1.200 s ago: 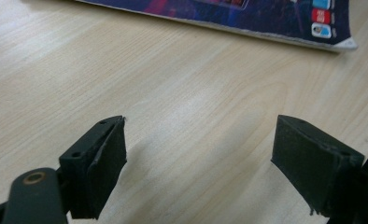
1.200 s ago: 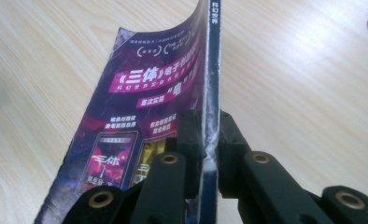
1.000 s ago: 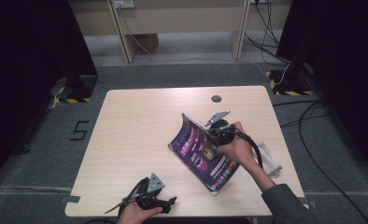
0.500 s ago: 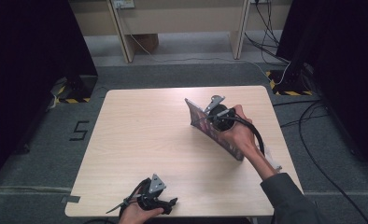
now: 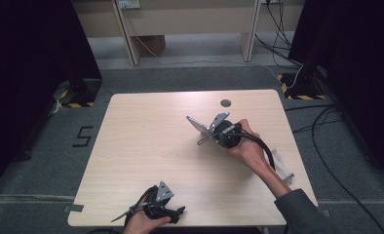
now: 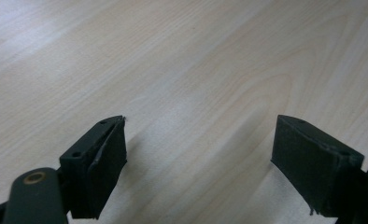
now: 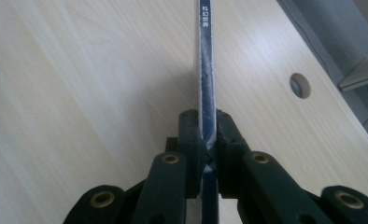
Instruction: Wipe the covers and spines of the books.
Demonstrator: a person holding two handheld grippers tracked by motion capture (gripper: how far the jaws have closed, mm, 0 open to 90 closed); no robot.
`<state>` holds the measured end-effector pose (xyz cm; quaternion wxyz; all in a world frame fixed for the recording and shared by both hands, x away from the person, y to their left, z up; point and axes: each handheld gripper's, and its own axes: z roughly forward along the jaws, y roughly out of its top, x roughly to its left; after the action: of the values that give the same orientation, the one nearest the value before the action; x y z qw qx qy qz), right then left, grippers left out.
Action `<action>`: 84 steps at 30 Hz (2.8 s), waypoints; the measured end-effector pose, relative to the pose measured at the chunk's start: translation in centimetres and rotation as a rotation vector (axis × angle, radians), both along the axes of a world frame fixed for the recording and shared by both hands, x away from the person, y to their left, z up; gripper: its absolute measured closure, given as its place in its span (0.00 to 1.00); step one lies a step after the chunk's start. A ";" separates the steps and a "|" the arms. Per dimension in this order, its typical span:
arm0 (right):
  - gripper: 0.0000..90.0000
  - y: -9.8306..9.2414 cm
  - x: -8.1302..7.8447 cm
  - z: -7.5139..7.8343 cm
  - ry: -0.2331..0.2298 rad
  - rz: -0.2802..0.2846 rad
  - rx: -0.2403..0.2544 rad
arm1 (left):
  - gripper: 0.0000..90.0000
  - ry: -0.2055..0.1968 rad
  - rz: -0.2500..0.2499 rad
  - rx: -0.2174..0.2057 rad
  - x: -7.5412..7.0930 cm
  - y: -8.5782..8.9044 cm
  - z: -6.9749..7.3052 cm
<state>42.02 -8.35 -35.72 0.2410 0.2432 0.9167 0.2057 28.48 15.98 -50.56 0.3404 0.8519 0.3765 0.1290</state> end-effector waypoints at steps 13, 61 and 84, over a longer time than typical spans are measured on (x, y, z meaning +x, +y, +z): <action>0.92 2.7 -2.5 -3.4 0.097 0.124 0.004 | 0.19 -0.012 0.027 -0.013 0.3 0.5 0.1; 0.77 1.4 -5.9 -13.1 0.292 0.076 0.261 | 0.19 -0.006 0.030 -0.012 0.3 0.5 0.1; 0.44 -6.3 -3.0 -12.4 0.173 -0.217 0.379 | 0.19 -0.019 0.032 -0.017 0.3 0.4 0.0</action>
<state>39.02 -14.65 -48.12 0.1325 0.3980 0.8474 0.3255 28.80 16.35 -50.52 0.3490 0.8416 0.3879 0.1391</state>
